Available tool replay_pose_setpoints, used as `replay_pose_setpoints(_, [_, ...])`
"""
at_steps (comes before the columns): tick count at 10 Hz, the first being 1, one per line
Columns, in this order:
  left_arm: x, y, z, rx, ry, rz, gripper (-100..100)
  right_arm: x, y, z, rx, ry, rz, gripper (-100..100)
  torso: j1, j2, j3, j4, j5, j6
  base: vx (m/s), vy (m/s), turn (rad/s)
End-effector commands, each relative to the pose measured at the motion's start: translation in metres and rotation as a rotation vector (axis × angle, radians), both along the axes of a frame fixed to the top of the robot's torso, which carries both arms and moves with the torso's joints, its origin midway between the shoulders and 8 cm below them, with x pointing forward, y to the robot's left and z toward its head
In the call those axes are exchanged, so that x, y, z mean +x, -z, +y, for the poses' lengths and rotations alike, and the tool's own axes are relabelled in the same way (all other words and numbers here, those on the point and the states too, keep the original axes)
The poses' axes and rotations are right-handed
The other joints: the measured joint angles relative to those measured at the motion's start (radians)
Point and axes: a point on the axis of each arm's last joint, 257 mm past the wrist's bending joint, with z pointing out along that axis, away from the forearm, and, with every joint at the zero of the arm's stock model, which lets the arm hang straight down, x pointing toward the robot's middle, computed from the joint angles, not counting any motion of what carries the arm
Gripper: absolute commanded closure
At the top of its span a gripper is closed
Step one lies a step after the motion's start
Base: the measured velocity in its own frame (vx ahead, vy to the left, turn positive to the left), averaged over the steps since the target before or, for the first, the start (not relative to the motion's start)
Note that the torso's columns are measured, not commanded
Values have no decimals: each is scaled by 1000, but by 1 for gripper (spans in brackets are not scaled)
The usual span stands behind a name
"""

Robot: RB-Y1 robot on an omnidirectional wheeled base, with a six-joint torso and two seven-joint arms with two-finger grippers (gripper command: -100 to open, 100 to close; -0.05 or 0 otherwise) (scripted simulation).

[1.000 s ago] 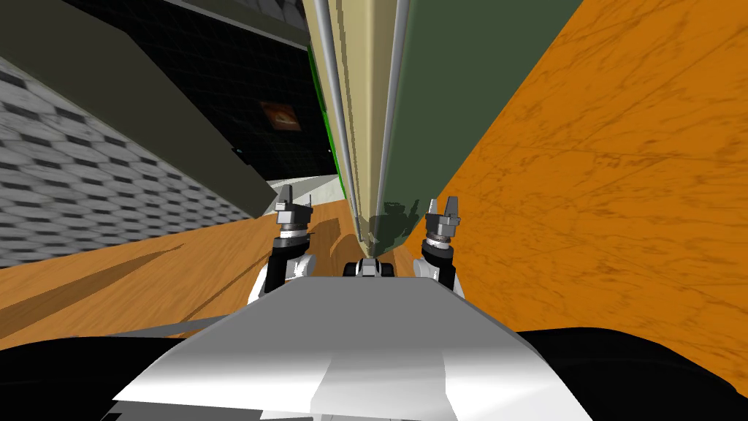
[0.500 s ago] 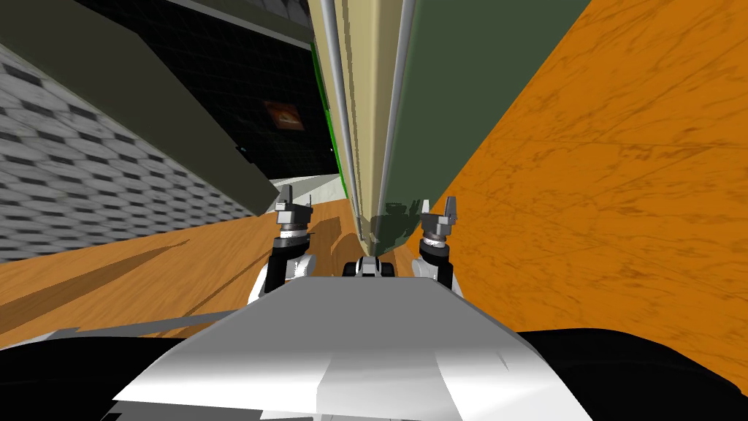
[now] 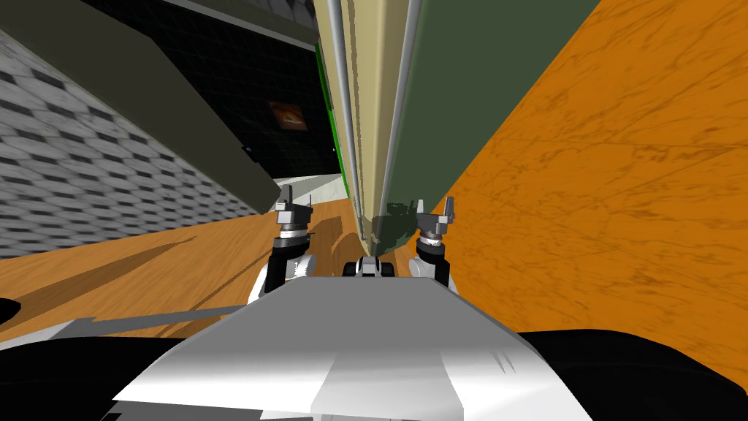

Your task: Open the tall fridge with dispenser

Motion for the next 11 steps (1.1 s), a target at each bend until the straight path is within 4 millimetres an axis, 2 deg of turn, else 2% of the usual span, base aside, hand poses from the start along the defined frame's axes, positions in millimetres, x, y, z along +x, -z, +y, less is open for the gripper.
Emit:
replay_pose_setpoints(1, [0,0,0,0,0,0,0,3,2,2,75,-71,4,-100,0,0,0,0,0,0,-2,3,21])
replay_pose_setpoints(11, [0,0,0,0,0,0,0,17,13,14,432,-389,20,-100,0,0,0,0,0,0,-3,3,38])
